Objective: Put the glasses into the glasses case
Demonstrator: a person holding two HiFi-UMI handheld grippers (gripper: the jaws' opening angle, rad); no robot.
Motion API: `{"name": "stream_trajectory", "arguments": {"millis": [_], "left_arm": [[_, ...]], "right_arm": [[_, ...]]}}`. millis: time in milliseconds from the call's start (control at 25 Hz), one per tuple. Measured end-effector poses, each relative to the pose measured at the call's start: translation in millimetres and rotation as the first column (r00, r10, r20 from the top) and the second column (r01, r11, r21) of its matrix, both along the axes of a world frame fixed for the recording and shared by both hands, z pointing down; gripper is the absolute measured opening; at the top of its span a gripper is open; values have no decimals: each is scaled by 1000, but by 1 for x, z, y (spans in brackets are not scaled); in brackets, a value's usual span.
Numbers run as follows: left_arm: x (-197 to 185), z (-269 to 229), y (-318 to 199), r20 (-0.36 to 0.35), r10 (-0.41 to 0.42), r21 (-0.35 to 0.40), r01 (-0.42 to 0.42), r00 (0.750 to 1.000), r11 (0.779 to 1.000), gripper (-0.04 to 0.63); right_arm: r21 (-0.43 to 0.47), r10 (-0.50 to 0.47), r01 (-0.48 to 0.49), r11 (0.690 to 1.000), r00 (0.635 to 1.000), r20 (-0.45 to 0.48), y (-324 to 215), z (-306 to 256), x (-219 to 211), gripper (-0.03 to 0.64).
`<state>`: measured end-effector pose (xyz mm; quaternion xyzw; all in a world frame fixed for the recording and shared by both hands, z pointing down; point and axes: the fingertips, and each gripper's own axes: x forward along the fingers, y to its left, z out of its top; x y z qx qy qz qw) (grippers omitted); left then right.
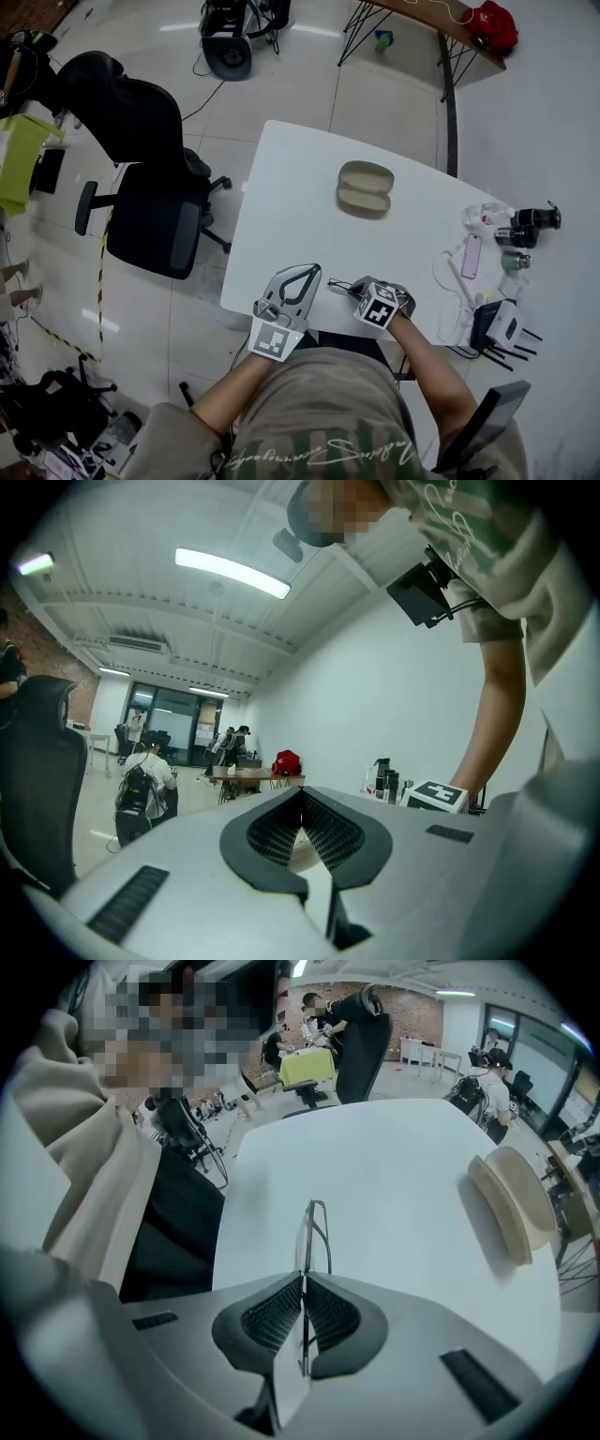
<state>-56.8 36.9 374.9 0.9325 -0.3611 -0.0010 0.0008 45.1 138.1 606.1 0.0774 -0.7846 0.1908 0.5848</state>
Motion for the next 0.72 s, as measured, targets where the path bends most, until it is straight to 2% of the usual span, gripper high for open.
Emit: {"name": "stream_trajectory", "arguments": {"millis": [160,320,720], "left_arm": [[3,5,-2,24,-32,-11,32,999,999,6],[7,7,-5,15,-53,-28,53,998,998,6],[29,10,-21,19,-16,-21,16,1000,1000,5]], "right_arm": [[-1,-32,32,999,999,20,-6,-2,-1,29],[-11,-74,75,997,997,34,-12,-2,-6,29],[-43,-73,76,996,995,62,-29,-2,3,29]]}}
